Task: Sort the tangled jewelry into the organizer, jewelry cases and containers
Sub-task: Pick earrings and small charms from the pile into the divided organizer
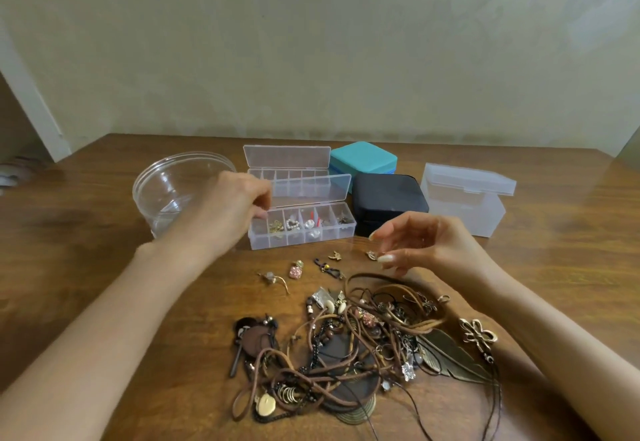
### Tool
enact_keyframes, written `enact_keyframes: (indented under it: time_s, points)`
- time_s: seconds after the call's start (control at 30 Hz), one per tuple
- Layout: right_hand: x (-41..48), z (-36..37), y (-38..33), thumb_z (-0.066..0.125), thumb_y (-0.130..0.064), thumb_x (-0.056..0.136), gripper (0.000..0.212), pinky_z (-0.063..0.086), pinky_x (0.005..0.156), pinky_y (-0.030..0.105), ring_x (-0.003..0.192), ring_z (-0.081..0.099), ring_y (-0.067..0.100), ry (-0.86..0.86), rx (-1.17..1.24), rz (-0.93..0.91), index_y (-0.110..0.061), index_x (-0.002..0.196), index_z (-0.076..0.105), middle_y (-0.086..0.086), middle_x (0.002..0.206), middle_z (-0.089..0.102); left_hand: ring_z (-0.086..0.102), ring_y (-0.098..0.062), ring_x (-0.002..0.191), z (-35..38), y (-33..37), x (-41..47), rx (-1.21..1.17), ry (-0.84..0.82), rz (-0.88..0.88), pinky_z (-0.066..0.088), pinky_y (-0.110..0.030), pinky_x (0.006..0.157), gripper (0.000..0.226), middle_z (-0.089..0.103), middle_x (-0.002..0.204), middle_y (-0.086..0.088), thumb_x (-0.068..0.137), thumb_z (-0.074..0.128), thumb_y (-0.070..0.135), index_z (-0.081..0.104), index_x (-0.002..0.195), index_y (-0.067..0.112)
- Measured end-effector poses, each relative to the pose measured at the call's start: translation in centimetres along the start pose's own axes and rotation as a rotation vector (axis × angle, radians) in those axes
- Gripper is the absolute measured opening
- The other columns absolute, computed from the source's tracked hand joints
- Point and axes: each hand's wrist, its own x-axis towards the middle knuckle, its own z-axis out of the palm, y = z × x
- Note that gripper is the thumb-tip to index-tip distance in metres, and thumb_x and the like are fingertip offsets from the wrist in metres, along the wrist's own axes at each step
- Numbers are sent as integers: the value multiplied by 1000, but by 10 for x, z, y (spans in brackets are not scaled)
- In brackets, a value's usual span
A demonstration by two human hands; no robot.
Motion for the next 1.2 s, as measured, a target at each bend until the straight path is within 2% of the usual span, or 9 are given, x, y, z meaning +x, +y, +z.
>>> enact_keyframes:
  time_s: [0.17,0.33,0.47,0.7,0.87,0.97,1.03,1.1,1.2]
  points:
    - [9,17,-10,71,4,75,20,55,68,22,80,71,20,51,5,-72,-9,91,69,9,86,73,63,-17,97,14,-2,2,1,-173,-21,50,-33,90,18,68,104,-7,87,62,4,69,102,8]
    - [39,58,-31,65,-2,85,22,55,83,23,91,68,5,-22,-155,-164,-15,102,67,-2,95,73,64,-15,97,10,-7,0,45,-143,-22,52,-32,87,29,69,106,-3,87,58,-5,70,106,14]
    - [58,91,-34,54,7,89,30,53,88,20,97,65,6,-27,-305,-235,-13,109,63,2,106,69,61,-20,84,10,-6,-2,102,-153,-37,52,-35,76,30,65,92,-5,89,51,-6,67,104,13]
    - [70,101,-34,51,13,87,35,46,77,2,96,62,6,-17,-393,-262,-10,112,59,3,111,66,64,-19,81,0,-5,1,-51,158,-20,55,-38,72,24,64,98,-8,87,52,-9,60,99,10]
    - [67,99,-38,52,10,89,40,46,87,9,108,60,6,-91,-478,-299,-15,119,59,-2,120,63,58,-18,95,-6,-2,-1,-114,350,16,50,-27,81,26,60,107,-8,89,55,-3,57,113,7]
    - [59,78,-45,53,5,91,29,51,83,12,93,66,0,25,-426,-338,-14,109,66,-5,107,68,55,-16,94,2,-2,1,-39,206,26,43,-24,87,37,56,119,-8,90,58,18,52,127,12]
    - [57,61,-47,53,6,90,26,52,74,11,82,67,0,144,-349,-345,-12,101,68,-2,98,70,56,-18,103,13,-1,1,34,95,45,46,-31,93,42,57,122,-7,89,59,26,51,129,15]
    - [61,48,-48,53,9,88,26,49,68,6,77,65,-7,279,-356,-364,-9,94,70,-5,88,69,58,-21,106,21,2,0,47,83,72,47,-33,92,35,61,117,-7,91,58,19,55,125,12]
    - [81,40,-54,58,2,86,22,41,67,1,71,57,-14,355,-594,-366,-11,94,74,-15,82,64,65,-26,92,23,4,0,38,161,104,51,-34,78,22,70,99,-10,90,55,1,64,109,7]
